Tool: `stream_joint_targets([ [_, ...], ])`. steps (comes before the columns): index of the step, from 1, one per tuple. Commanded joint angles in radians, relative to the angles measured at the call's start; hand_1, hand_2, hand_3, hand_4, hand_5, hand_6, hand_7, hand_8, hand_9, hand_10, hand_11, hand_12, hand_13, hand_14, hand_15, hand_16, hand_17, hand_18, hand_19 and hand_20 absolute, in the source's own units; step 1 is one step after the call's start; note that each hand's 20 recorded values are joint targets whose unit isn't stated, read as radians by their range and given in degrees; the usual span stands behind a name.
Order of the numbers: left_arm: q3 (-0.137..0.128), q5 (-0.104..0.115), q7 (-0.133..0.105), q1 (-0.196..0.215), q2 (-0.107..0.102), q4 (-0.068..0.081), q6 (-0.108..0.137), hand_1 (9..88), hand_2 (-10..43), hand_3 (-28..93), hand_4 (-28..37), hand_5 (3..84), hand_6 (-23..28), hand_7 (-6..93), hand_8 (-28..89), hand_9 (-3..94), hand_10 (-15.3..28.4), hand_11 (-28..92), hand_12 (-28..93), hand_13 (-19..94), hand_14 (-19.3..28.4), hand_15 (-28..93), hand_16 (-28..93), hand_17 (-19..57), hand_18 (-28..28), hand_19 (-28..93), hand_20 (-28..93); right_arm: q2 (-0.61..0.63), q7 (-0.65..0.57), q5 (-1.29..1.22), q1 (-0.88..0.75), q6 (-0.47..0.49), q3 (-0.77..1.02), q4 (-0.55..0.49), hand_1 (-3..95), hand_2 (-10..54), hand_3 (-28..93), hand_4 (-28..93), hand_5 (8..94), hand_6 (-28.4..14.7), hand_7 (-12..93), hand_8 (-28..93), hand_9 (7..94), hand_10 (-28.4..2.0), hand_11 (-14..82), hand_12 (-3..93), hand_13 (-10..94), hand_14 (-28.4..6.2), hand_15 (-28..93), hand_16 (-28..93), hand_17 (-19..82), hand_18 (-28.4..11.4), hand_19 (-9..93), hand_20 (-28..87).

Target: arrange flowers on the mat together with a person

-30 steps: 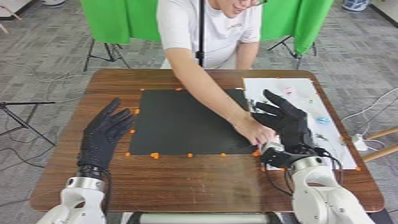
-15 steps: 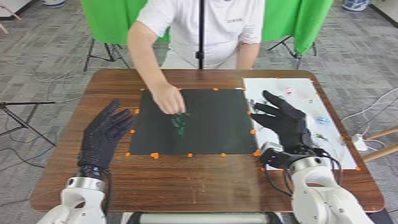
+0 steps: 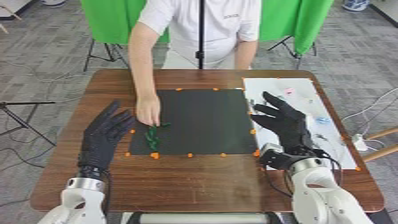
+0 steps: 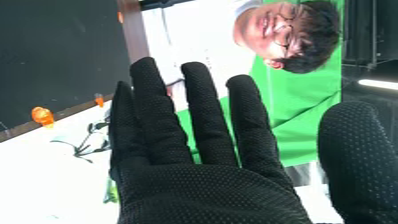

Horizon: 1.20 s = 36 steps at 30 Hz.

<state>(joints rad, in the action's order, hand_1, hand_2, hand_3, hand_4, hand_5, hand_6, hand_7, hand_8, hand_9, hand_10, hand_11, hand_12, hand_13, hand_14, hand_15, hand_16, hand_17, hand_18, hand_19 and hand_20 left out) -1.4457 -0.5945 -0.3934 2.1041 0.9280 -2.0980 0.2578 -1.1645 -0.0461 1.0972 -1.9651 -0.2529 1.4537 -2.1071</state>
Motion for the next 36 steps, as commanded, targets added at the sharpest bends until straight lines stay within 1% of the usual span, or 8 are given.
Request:
stream_joint_targets([
  [1,0.001,0.001,0.007,0.009,0.006,0.003,-0.006,26.2,11.0,73,-20.9,32.5,8.3,11.1,-9,30.4,19.6,22,10,24,23.0,34,-5,-9.2,19.7,47,9,0.000,0.004,0.006,-0.003,-0.001,0.002,-0.001,4.3,20.2,89,-28,39.0,-2.4,16,-15,48.7,-16.1,10.6,8.4,42,-21.5,17,16,9,-19.0,37,14],
  [6,0.003,0.006,0.003,0.008,0.000,0.003,-0.002,26.2,11.0,73,-20.9,32.5,8.3,11.1,-9,30.4,19.7,22,10,24,22.9,34,-5,-9.2,19.6,47,9,0.000,0.005,0.007,0.000,-0.003,0.000,-0.001,4.3,20.2,89,-28,38.9,-2.4,16,-15,48.7,-16.1,10.5,8.3,42,-21.5,17,16,9,-19.0,37,14],
  [18,-0.003,-0.001,0.014,0.006,0.008,0.003,-0.008,26.3,11.0,73,-20.9,32.4,8.3,11.0,-9,30.4,19.6,22,10,23,23.0,34,-5,-9.2,19.6,47,9,0.000,0.005,0.005,-0.003,-0.007,0.002,-0.003,4.3,20.2,89,-28,38.9,-2.3,16,-15,48.7,-16.1,10.6,8.4,42,-21.5,17,16,9,-19.0,37,14],
  [19,0.001,0.005,0.004,0.007,0.001,0.002,-0.004,26.2,11.0,73,-20.9,32.4,8.3,11.0,-9,30.3,19.6,22,10,23,23.0,34,-5,-9.2,19.6,47,9,0.000,0.006,0.006,-0.001,-0.004,0.001,-0.001,4.3,20.2,89,-28,38.9,-2.4,16,-15,48.7,-16.1,10.6,8.4,42,-21.5,17,16,9,-19.0,37,14],
  [20,-0.002,0.000,0.013,0.006,0.009,0.002,-0.006,26.2,11.0,73,-20.9,32.5,8.3,11.0,-9,30.4,19.7,22,10,23,23.0,34,-5,-9.2,19.6,47,9,0.000,0.005,0.006,-0.004,-0.005,0.002,-0.003,4.3,20.2,89,-28,39.0,-2.4,16,-15,48.7,-16.1,10.6,8.4,42,-21.5,17,16,9,-19.0,37,14],
  [27,0.000,0.003,0.007,0.005,0.004,0.003,-0.006,26.3,11.0,73,-20.9,32.4,8.3,11.0,-9,30.4,19.6,22,10,24,23.1,34,-5,-9.2,19.7,47,9,0.001,0.004,0.007,0.005,-0.012,-0.005,-0.001,4.3,20.1,89,-28,38.9,-2.3,16,-15,48.7,-16.1,10.7,8.4,42,-21.5,17,16,9,-19.0,37,14],
  [29,-0.003,-0.001,0.014,0.005,0.009,0.003,-0.009,26.3,11.0,73,-20.9,32.4,8.3,11.0,-9,30.4,19.7,22,10,24,23.0,34,-5,-9.2,19.7,47,9,0.001,0.003,0.006,0.004,-0.012,-0.005,-0.002,4.3,20.1,89,-28,38.9,-2.3,16,-15,48.7,-16.1,10.6,8.3,42,-21.5,17,16,9,-19.0,37,14],
  [36,0.002,0.005,0.003,0.007,0.000,0.001,-0.001,26.2,11.0,73,-20.8,32.4,8.3,11.0,-9,30.4,19.7,22,10,23,23.0,34,-5,-9.2,19.7,47,9,0.002,0.002,0.007,0.008,-0.015,-0.009,-0.002,4.3,20.1,89,-28,38.9,-2.4,16,-15,48.7,-16.1,10.6,8.4,42,-21.5,17,16,9,-19.0,37,14],
])
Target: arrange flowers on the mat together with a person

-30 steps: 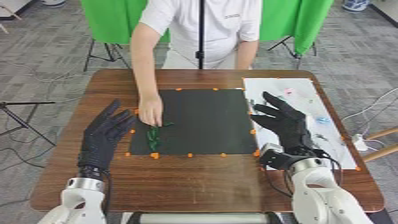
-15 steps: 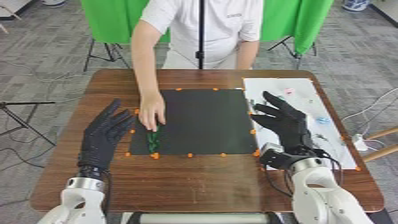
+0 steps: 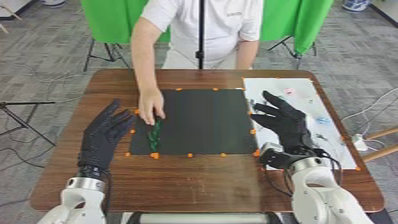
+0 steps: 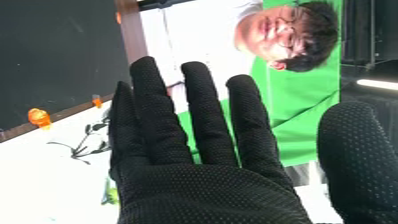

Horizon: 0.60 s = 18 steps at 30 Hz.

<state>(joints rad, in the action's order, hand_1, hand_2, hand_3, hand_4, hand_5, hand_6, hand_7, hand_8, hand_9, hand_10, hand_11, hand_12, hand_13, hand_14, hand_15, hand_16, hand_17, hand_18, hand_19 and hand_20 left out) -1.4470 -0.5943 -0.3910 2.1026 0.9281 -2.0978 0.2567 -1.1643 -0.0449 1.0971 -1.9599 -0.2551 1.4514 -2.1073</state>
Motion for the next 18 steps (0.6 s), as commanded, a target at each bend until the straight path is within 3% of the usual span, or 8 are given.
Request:
stream_joint_targets([
  [1,0.002,0.003,0.004,0.008,0.003,0.000,0.000,26.3,11.0,73,-20.8,32.5,8.3,11.1,-9,30.4,19.7,22,10,23,23.0,34,-5,-9.2,19.7,47,9,0.001,-0.001,0.010,0.003,-0.015,-0.007,-0.003,4.2,20.1,89,-28,38.9,-2.4,16,-15,48.7,-16.1,10.6,8.3,42,-21.5,17,16,9,-19.0,37,14],
  [6,0.001,0.004,0.000,0.009,0.000,0.001,-0.002,26.3,11.0,73,-20.9,32.5,8.2,11.1,-9,30.3,19.6,22,10,24,22.9,34,-5,-9.2,19.6,47,9,0.007,-0.025,0.052,0.025,-0.045,-0.024,-0.009,5.6,17.0,90,-28,38.9,-2.4,16,-15,48.7,-16.1,10.6,8.4,42,-21.4,17,16,9,-19.0,37,14],
  [11,0.002,0.008,-0.007,0.009,-0.007,0.001,0.000,26.2,11.0,73,-20.8,32.5,8.3,11.1,-9,30.3,19.6,22,10,23,23.0,34,-5,-9.2,19.7,47,9,0.018,-0.171,0.241,0.036,-0.075,-0.027,-0.059,12.4,5.3,91,-28,38.9,-2.2,16,-15,49.0,-15.8,10.8,8.6,43,-21.3,17,16,9,-19.5,39,16],
  [12,0.002,0.009,-0.007,0.012,-0.008,-0.001,0.000,26.3,11.0,73,-20.8,32.5,8.3,11.1,-9,30.4,19.6,22,10,23,23.0,34,-5,-9.2,19.7,47,9,-0.002,-0.148,0.277,-0.046,0.033,0.059,-0.086,14.4,3.9,91,-28,39.1,-2.2,16,-15,49.4,-15.7,11.1,8.7,44,-21.0,19,17,9,-19.9,42,16],
  [16,0.006,0.018,-0.022,0.014,-0.021,-0.002,0.009,26.2,11.0,73,-20.8,32.5,8.3,11.0,-9,30.4,19.6,22,10,23,23.0,34,-5,-9.2,19.7,47,9,0.028,-0.278,0.558,-0.053,-0.025,0.031,-0.152,21.3,0.9,87,-28,39.4,-2.0,18,-16,50.5,-14.7,12.5,9.1,49,-18.7,24,16,11,-20.9,48,17],
  [17,0.006,0.017,-0.022,0.013,-0.021,-0.002,0.009,26.2,11.0,73,-20.8,32.5,8.4,11.0,-9,30.4,19.6,22,10,23,23.1,34,-5,-9.2,19.7,47,9,0.055,-0.400,0.678,0.013,-0.085,-0.047,-0.159,22.0,0.8,87,-28,39.6,-2.0,18,-16,50.9,-14.5,12.7,9.1,50,-18.2,26,16,12,-21.1,50,18],
  [18,0.006,0.017,-0.022,0.014,-0.021,-0.002,0.010,26.2,11.0,73,-20.8,32.6,8.3,11.0,-9,30.4,19.6,22,10,23,23.1,34,-5,-9.2,19.7,47,9,0.064,-0.448,0.759,-0.004,-0.093,-0.046,-0.179,23.6,0.3,85,-28,40.1,-2.0,19,-17,51.7,-14.3,13.3,9.2,52,-17.5,28,15,13,-21.3,54,18],
])
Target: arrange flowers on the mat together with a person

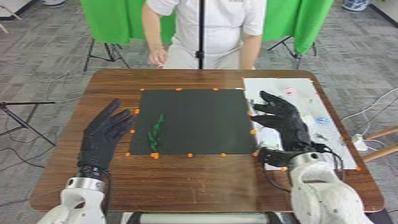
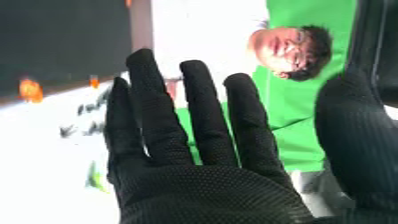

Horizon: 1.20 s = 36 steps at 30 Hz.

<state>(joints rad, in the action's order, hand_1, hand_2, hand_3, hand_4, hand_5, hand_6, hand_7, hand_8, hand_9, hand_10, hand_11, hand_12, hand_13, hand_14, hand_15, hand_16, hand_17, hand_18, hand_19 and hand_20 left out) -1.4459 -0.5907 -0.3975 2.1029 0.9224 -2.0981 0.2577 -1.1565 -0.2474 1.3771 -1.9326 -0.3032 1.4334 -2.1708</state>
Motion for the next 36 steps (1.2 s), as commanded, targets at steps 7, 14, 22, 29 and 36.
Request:
stream_joint_targets([
  [7,0.005,0.022,-0.028,0.016,-0.026,-0.004,0.017,26.3,11.0,73,-20.9,32.5,8.3,11.1,-9,30.4,19.6,22,10,24,23.0,34,-5,-9.2,19.6,47,9,0.124,-0.616,0.967,-0.012,-0.091,-0.114,-0.165,30.9,-6.2,79,-27,48.2,-4.4,19,-16,61.2,-15.0,21.1,10.6,64,-13.1,47,10,24,-21.6,80,11],
  [14,0.012,0.032,-0.040,0.016,-0.041,-0.005,0.029,26.3,11.0,73,-20.9,32.5,8.3,11.0,-9,30.4,19.7,22,10,24,23.0,34,-5,-9.2,19.6,47,9,0.143,-0.721,1.144,-0.040,-0.013,-0.084,-0.173,34.1,-9.5,78,-26,53.2,-6.1,19,-15,66.4,-17.0,29.7,12.0,70,-11.0,60,9,32,-22.6,93,4],
  [22,0.010,0.035,-0.050,0.016,-0.050,-0.008,0.035,26.3,11.0,73,-20.9,32.5,8.3,11.1,-9,30.4,19.7,22,10,23,23.0,34,-5,-9.2,19.7,47,9,0.162,-0.855,1.301,-0.065,0.204,-0.034,-0.179,35.0,-9.5,77,-25,56.1,-7.6,18,-15,67.9,-18.1,29.8,12.2,71,-12.0,61,9,36,-24.0,93,9],
  [29,0.012,0.043,-0.058,0.017,-0.058,-0.007,0.035,26.2,10.9,73,-20.9,32.5,8.3,11.1,-9,30.4,19.7,22,10,23,23.0,34,-5,-9.2,19.6,47,9,0.140,-0.887,1.268,-0.067,0.354,0.048,-0.135,35.6,-9.5,76,-25,56.3,-8.6,17,-14,66.8,-19.2,27.4,12.1,71,-12.8,58,9,35,-24.7,93,3],
  [36,0.011,0.044,-0.062,0.011,-0.060,-0.007,0.034,26.2,10.9,73,-20.9,32.6,8.3,11.1,-9,30.4,19.6,22,10,24,23.0,34,-5,-9.2,19.6,47,9,0.129,-0.905,1.182,-0.051,0.498,0.087,-0.095,35.9,-9.5,75,-25,54.2,-8.5,16,-13,65.9,-19.2,27.2,12.2,70,-13.0,57,9,34,-25.1,93,0],
])
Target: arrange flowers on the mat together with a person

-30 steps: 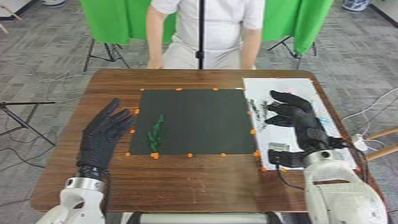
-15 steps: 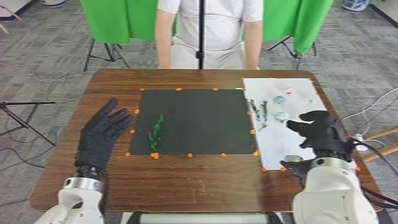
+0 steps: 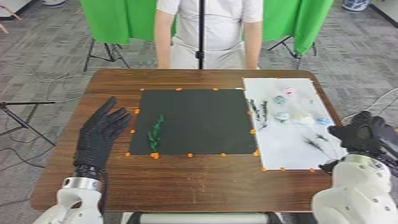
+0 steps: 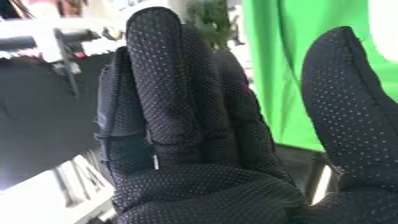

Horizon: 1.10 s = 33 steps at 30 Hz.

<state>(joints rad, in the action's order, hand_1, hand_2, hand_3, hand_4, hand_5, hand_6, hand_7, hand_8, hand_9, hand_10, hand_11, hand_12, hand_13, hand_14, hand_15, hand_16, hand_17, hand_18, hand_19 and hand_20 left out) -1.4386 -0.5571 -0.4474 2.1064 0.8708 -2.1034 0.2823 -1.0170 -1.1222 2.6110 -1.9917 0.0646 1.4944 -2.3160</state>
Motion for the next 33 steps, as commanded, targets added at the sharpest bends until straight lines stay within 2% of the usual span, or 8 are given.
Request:
stream_joint_targets([
  [1,0.001,0.011,-0.010,0.008,-0.006,-0.001,0.006,26.2,11.0,73,-20.9,32.5,8.3,11.2,-9,30.4,19.5,22,10,24,23.0,34,-5,-9.2,19.6,47,9,-0.012,-0.035,-0.065,0.015,0.148,0.027,0.055,35.9,-9.5,75,-25,54.2,-8.5,16,-13,65.8,-19.2,27.2,12.3,70,-13.0,57,9,34,-25.1,93,0],
  [4,0.001,0.029,-0.019,0.007,-0.006,0.002,-0.008,26.2,10.9,73,-20.9,32.5,8.3,11.2,-9,30.4,19.6,22,10,24,23.0,34,-5,-9.2,19.6,47,9,-0.012,-0.035,-0.073,0.030,0.172,0.027,0.083,36.2,-9.5,74,-25,54.0,-7.8,15,-13,65.3,-19.3,26.6,12.1,70,-13.0,57,9,34,-25.3,93,-3],
  [5,0.006,0.036,-0.028,0.006,-0.013,0.000,-0.002,26.2,10.9,73,-20.9,32.5,8.2,11.2,-9,30.5,19.6,22,10,24,23.0,34,-5,-9.2,19.6,47,9,-0.011,-0.037,-0.082,0.039,0.184,0.026,0.089,36.2,-9.5,73,-25,54.0,-7.7,15,-13,65.3,-19.3,26.5,12.1,70,-13.0,56,9,34,-25.2,93,-3],
  [6,0.003,0.026,-0.019,0.008,-0.007,0.001,-0.002,26.2,10.9,73,-20.8,32.6,8.2,11.2,-9,30.5,19.6,22,10,24,23.0,34,-5,-9.2,19.6,47,9,-0.009,-0.039,-0.086,0.041,0.195,0.026,0.094,36.2,-9.5,73,-25,54.0,-7.7,15,-13,65.2,-19.3,26.5,12.2,70,-13.1,56,9,34,-25.2,93,-4],
  [20,-0.005,0.037,-0.031,0.017,-0.015,-0.003,0.004,26.3,10.9,73,-20.8,32.6,8.3,11.1,-9,30.6,19.8,22,10,24,23.0,34,-5,-9.2,19.7,47,9,0.008,-0.038,-0.113,0.140,0.330,-0.020,0.218,38.3,-9.5,71,-25,57.2,-3.7,13,-13,66.7,-18.4,26.9,12.3,70,-12.6,55,9,33,-25.0,92,-9],
  [22,-0.008,0.034,-0.028,0.018,-0.012,-0.003,0.002,26.2,10.8,73,-20.7,32.6,8.3,11.1,-9,30.6,19.8,22,10,24,23.1,34,-5,-9.2,19.6,47,9,0.004,-0.053,-0.147,0.148,0.361,-0.020,0.223,38.6,-9.5,71,-25,57.0,-3.2,13,-13,66.6,-17.9,26.8,12.2,70,-12.6,54,9,33,-25.0,91,-10],
  [26,-0.009,0.053,-0.039,0.024,-0.019,-0.004,-0.002,26.2,10.8,73,-20.8,32.6,8.3,11.1,-9,30.6,19.8,22,10,24,23.1,34,-5,-9.2,19.6,47,9,0.000,-0.053,-0.192,0.166,0.404,-0.028,0.247,38.6,-9.5,71,-24,55.0,-2.4,11,-13,66.1,-17.9,26.3,11.9,70,-12.8,53,9,32,-25.0,90,-12],
  [33,-0.014,0.047,-0.036,0.027,-0.012,-0.004,-0.001,26.2,10.8,73,-20.7,32.6,8.3,11.0,-9,30.7,20.0,22,10,24,23.1,34,-5,-9.2,19.6,47,9,0.001,-0.059,-0.218,0.190,0.431,-0.049,0.306,40.4,-9.5,70,-25,51.5,-0.4,8,-12,66.0,-16.9,26.4,12.1,69,-12.1,53,9,31,-24.6,89,-13],
])
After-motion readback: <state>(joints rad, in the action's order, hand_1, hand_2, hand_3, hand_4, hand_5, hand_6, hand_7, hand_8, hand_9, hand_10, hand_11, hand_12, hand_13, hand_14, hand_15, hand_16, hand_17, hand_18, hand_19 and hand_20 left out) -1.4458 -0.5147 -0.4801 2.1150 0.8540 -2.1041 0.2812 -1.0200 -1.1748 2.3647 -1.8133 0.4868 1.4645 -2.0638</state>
